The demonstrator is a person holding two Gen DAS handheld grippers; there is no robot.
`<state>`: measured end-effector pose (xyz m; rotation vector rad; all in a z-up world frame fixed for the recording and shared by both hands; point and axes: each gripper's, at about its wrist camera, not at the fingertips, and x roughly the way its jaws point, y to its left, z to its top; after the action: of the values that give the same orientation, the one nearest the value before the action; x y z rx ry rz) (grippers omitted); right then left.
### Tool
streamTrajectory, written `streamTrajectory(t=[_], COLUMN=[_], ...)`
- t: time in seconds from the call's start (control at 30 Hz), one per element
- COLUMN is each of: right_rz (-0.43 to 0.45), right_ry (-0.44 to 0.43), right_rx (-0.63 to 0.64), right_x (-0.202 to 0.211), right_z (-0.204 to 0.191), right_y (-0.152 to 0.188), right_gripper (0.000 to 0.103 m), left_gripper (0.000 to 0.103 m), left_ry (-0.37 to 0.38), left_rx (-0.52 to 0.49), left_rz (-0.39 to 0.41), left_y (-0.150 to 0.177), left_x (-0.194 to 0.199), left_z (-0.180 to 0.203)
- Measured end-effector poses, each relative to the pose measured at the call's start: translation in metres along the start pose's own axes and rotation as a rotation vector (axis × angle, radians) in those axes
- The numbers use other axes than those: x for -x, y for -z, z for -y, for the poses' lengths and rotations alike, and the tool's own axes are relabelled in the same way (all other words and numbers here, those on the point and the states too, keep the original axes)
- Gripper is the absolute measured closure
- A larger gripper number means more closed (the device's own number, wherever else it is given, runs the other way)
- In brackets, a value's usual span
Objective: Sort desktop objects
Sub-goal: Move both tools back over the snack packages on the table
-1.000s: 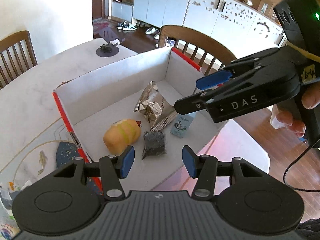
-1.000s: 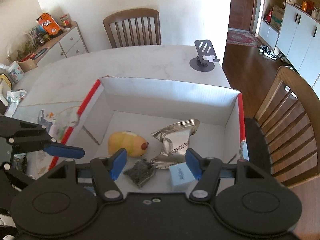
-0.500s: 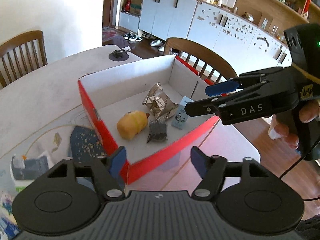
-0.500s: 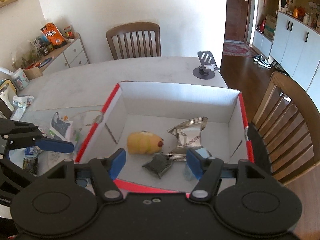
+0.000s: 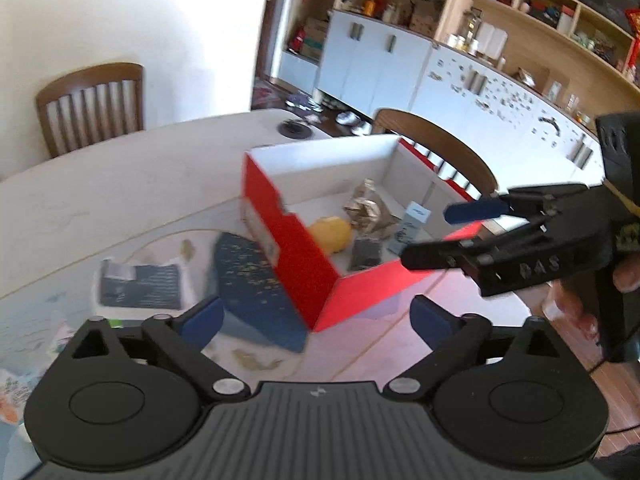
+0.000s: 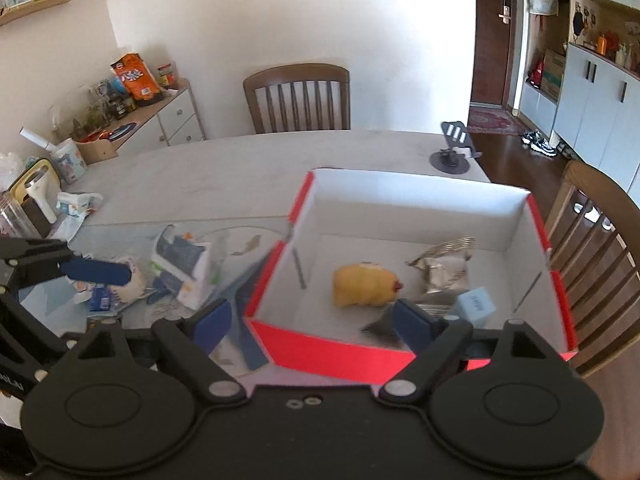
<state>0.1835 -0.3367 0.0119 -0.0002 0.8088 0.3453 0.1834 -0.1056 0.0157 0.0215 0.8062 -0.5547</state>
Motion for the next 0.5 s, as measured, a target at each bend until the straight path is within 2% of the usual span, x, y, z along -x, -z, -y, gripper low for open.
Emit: streamTrajectory(t=[0.27,0.5], right_rz=[0.012,0.01], right_ry=[-0.024,-0.041], right_rx=[0.033,0.041], right_x=[-0.002,-0.009], right_z=[-0.055,-0.095], right_y=[0.01,0.018], right_gripper=[0.012,0.012], left_gripper=[0.0,0.0], left_ry=[-0.081,-0.136], left_rx=[0.062,0.105], left_rz=[0.041,0.045], left_y=[0.022,0.043], left_x=[0.034,0.056], left_z=[-0.047,-0.089])
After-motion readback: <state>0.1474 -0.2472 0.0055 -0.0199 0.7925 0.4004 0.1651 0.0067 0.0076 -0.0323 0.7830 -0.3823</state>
